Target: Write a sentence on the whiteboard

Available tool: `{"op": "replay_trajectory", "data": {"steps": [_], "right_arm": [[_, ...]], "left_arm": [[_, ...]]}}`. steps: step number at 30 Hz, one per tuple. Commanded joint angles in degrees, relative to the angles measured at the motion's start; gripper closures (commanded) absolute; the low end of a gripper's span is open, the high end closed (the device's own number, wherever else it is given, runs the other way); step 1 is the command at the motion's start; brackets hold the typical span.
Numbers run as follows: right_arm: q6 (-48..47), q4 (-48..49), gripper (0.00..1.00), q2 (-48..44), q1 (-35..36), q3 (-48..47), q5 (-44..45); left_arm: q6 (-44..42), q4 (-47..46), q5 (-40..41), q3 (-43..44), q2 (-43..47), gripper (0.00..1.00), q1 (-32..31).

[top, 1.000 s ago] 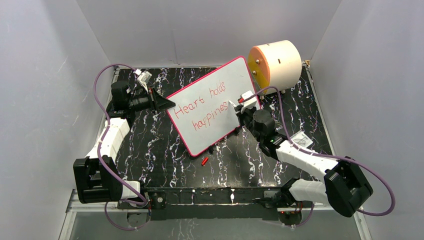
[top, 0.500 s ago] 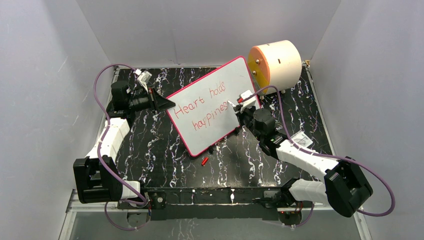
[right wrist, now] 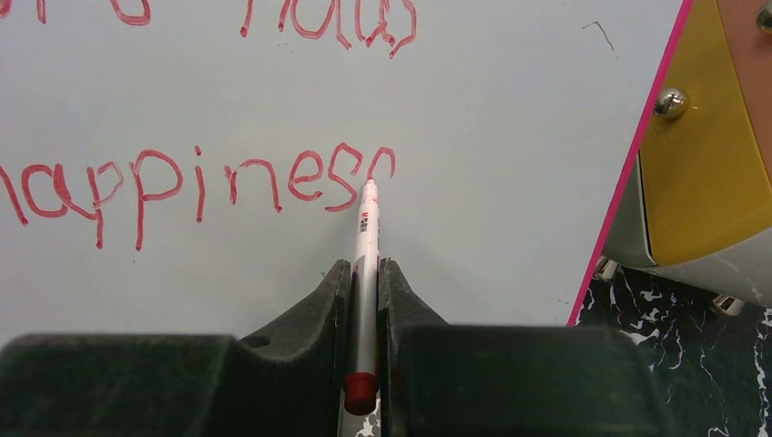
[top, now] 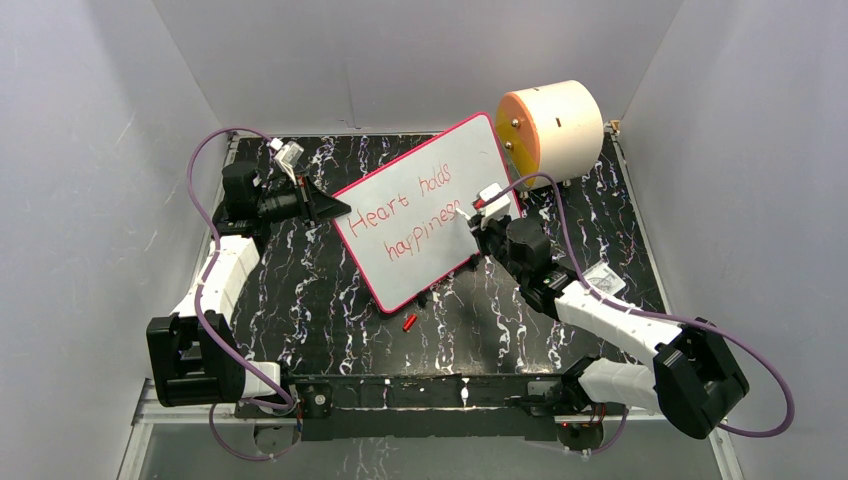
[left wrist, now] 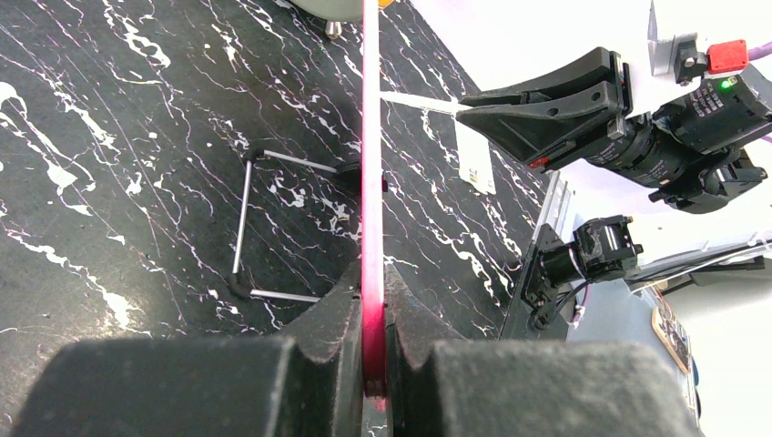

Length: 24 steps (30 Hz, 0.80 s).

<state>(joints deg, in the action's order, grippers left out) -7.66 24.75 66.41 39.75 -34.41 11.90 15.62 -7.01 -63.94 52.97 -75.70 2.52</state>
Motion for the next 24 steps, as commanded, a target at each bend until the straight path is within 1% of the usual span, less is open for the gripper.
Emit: {"op": "replay_trajectory", "data": {"steps": [1,9,17,24], "right_arm": [[-0.7,-0.1,1.0,-0.8,-0.1,-1.5,2.1],[-0.5,-0.9,1.0,-0.6,0.0,-1.3,3.7],[0.7,-3.6,1.0,-1.8,-0.1,-0.9,1.3],[2.9,-3.4,1.0,-2.3,-0.1,-1.1,-2.6]], "left_arm": [[-1.5,3.0,-1.5,0.4,-0.7,1.0,-0.7],[-1.4,3.1,-1.5,0.4,-0.7,1.0,-0.7],[-1.4,3.1,-1.6,0.4,-0.5,1.0,-0.7],[-1.5,3.1,-1.6,0.3,-0.4,1.0,-0.7]]}}
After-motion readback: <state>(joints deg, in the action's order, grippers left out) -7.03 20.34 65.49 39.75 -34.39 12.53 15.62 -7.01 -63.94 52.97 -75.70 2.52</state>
